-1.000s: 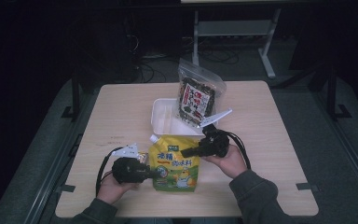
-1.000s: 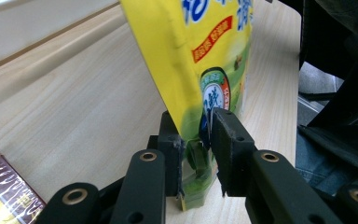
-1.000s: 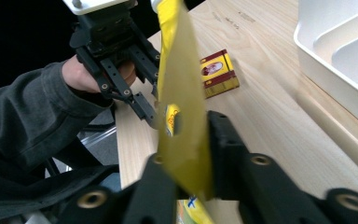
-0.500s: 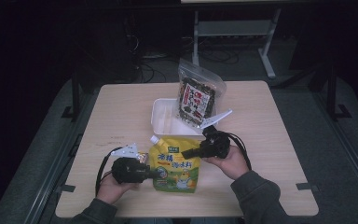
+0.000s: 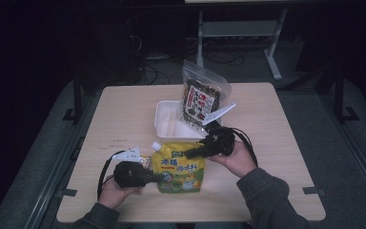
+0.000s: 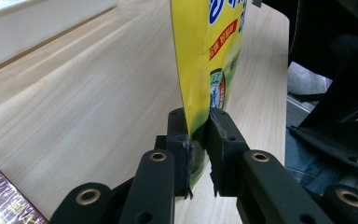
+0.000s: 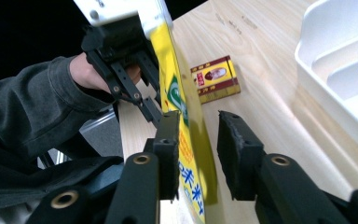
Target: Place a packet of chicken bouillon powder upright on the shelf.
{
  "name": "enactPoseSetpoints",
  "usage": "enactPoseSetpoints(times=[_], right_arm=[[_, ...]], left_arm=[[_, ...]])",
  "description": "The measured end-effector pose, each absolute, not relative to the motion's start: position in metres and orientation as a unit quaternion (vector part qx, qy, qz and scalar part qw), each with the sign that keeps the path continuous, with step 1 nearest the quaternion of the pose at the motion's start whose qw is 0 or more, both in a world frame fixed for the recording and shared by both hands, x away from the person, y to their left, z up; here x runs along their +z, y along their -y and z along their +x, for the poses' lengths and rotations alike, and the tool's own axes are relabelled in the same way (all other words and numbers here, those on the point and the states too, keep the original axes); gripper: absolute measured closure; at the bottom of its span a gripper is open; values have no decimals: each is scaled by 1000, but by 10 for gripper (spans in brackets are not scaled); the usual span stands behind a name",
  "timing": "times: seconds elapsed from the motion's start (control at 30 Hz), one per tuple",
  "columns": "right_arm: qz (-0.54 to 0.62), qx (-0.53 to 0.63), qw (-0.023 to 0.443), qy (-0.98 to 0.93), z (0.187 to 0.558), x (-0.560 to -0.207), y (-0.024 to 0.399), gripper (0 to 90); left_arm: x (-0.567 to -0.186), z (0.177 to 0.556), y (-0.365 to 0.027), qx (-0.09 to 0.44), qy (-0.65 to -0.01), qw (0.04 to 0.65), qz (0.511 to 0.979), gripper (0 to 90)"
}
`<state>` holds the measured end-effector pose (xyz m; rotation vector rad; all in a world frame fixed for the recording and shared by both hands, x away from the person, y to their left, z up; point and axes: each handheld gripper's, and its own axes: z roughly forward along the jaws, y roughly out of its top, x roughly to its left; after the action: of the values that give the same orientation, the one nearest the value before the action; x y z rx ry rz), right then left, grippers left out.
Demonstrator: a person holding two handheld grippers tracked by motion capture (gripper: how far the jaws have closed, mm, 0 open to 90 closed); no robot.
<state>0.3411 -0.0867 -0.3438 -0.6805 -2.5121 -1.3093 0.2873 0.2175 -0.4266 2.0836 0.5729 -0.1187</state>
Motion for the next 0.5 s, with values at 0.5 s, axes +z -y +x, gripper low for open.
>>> enactPoseSetpoints(times=[0.5], right_arm=[[-175, -343, 124, 914, 354, -303, 54, 811]], left_arm=[[-423, 286, -216, -44, -223, 469, 853, 796]])
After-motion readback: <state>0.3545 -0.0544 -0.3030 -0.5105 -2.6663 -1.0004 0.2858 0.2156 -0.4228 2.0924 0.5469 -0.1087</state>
